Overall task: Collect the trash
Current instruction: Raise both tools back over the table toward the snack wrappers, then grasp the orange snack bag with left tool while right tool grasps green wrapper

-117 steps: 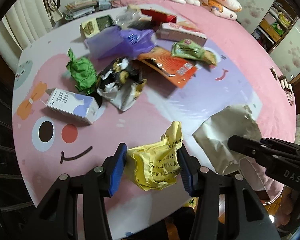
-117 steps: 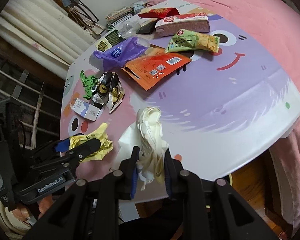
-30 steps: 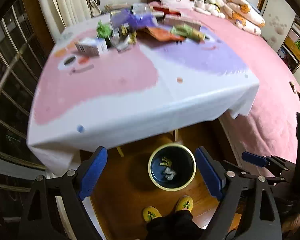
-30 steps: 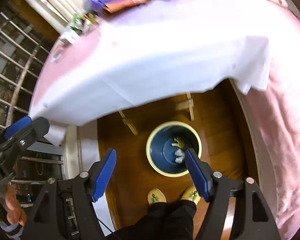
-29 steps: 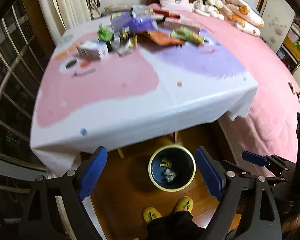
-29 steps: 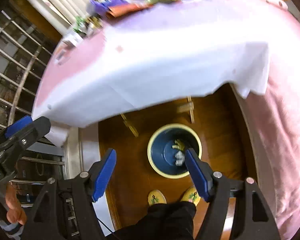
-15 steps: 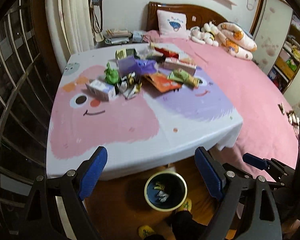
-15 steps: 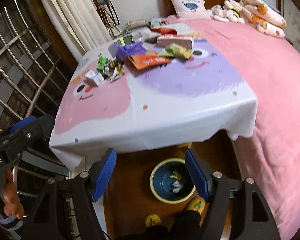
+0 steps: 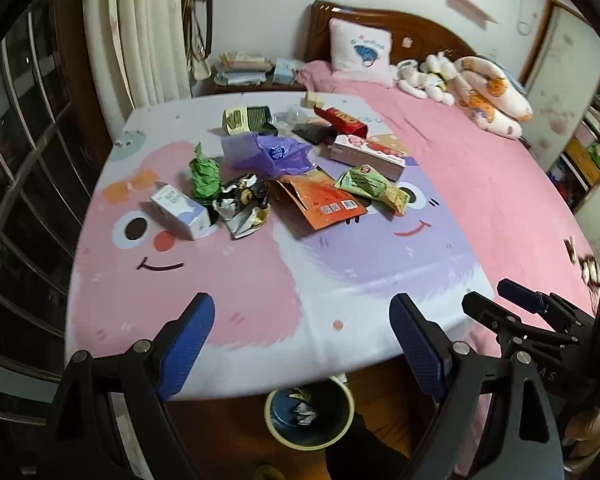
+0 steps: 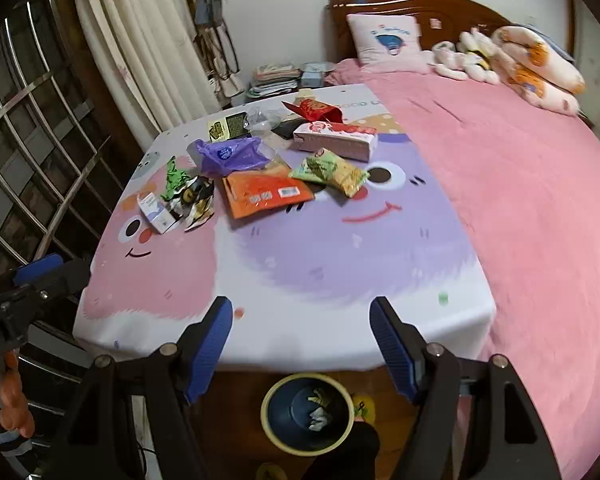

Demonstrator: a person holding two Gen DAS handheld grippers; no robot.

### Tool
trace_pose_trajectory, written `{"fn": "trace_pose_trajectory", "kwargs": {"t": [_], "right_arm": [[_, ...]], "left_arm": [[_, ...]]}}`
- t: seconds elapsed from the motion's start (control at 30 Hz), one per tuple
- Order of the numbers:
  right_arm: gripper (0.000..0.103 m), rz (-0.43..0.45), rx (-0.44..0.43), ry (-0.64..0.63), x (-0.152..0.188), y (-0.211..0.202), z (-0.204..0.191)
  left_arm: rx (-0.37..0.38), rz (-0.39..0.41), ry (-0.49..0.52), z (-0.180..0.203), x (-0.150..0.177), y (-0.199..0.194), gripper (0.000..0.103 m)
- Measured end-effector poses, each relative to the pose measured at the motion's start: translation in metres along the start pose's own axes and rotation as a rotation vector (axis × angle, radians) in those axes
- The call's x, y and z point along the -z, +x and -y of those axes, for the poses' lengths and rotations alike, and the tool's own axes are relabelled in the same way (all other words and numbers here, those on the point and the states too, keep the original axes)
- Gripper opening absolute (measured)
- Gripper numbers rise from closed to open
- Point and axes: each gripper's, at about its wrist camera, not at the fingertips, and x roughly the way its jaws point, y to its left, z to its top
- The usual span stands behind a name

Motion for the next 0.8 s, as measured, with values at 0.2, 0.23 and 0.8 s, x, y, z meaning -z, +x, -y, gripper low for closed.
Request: {"fn": "trace_pose_trajectory", "kwargs": {"t": [0.2, 0.23, 0.8], "right_arm": [[0.071, -0.048, -0.037, -0.094, -0.049, 0.055, 0.028], [0.071, -0.059, -0.039, -0.114, -0.058, 0.067, 0.033], [0.071, -0.122, -0.034, -0.386, -0.129, 0.198, 0.047]], "left_arm": [[-0.015, -0.09, -0.095, 0.02, -0.039, 0.07, 0.088], [-0.014, -0.105, -0.113, 0.022, -0.044, 0.083, 0.088], [-0.132, -0.245, -0.394, 0.008, -0.09, 0.214, 0.088]]}}
